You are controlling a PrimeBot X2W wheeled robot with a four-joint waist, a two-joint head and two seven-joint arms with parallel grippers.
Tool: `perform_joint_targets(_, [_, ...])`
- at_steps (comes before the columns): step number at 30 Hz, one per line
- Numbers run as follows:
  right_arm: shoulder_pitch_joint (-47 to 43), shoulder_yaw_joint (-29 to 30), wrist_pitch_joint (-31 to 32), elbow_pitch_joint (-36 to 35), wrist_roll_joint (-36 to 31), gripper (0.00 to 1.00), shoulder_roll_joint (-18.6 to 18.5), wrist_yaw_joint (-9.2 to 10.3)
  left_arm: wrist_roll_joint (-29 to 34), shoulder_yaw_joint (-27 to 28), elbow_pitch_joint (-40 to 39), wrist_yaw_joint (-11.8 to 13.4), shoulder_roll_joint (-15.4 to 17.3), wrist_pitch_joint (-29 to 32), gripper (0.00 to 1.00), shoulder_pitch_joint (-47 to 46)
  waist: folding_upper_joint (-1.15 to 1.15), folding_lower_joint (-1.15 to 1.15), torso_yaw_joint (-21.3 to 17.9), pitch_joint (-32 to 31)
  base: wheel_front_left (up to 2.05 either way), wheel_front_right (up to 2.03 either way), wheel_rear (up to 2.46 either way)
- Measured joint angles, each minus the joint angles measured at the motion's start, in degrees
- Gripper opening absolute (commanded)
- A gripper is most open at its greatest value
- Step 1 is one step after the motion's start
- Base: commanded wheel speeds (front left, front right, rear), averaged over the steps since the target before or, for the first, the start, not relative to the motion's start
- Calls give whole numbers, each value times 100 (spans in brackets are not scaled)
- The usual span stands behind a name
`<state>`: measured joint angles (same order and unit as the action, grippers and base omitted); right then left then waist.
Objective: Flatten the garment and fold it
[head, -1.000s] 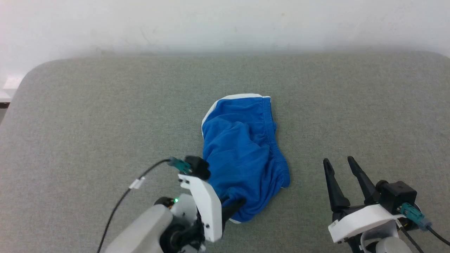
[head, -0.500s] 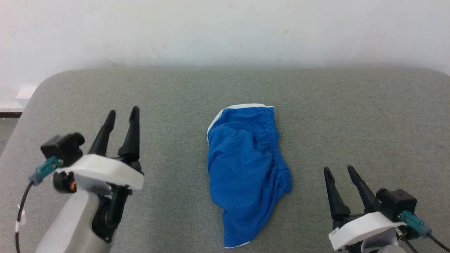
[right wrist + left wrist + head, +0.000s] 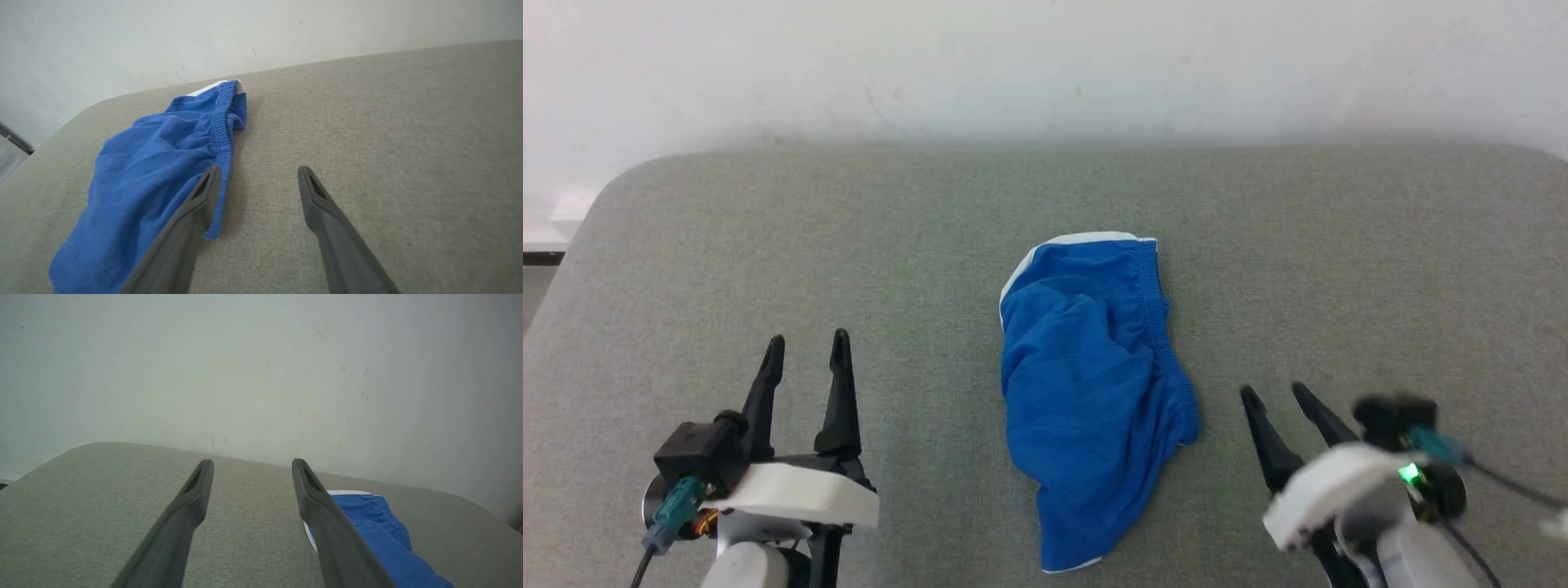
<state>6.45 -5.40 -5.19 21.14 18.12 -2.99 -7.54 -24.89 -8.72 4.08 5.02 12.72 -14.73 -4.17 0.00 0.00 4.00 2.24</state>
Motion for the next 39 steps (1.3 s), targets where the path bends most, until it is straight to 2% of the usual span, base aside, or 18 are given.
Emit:
perform_joint_targets(5, [1208,-320,1396,231,-370,100,4,0,286,199,-53,-269,-261,-1,100,-3,0,0,33,173,0,0,0])
perform_joint_targets(9, [2122,-608,2671,710,-490,100,3,0,448,305,-49,-505,-411,-1,100,-169,0,1,131,354,0,0,0])
perform_joint_targets(13, [2822,-546,3354,1294,-826,100,14,0,535,294,-13,-758,-584,-1,100,-399,0,1,331,533,0,0,0])
perform_joint_targets(19, [3124,-382,3513,1984,-1065,100,2,0,602,349,124,-944,-771,-1,100,-539,0,1,706,813,0,0,0])
perform_joint_targets(27, [3279,-566,3110,2409,-1015,100,-25,1,714,523,266,-1063,-894,-1,100,-583,0,1,1048,1114,0,0,0])
perform_joint_targets(28, [3306,-634,3030,2419,-948,44,-27,1,730,543,282,-1091,-895,-1,100,-582,0,1,1057,1120,0,0,0])
perform_joint_targets(29, [3314,-720,2955,2427,-895,24,-25,1,737,556,297,-1102,-896,-1,100,-582,0,1,1055,1115,0,0,0])
perform_joint_targets(30, [3314,-803,2902,2440,-846,0,-16,1,745,561,312,-1104,-902,-1,100,-582,0,1,1048,1105,0,0,0])
perform_joint_targets(35, [3309,-933,2514,2416,-559,0,11,0,788,622,387,-1127,-932,-1,100,-559,0,1,946,965,0,0,0])
perform_joint_targets(39, [3276,-524,2108,2159,-290,0,29,-1,832,688,398,-1152,-946,0,100,-508,0,0,794,755,0,0,0])
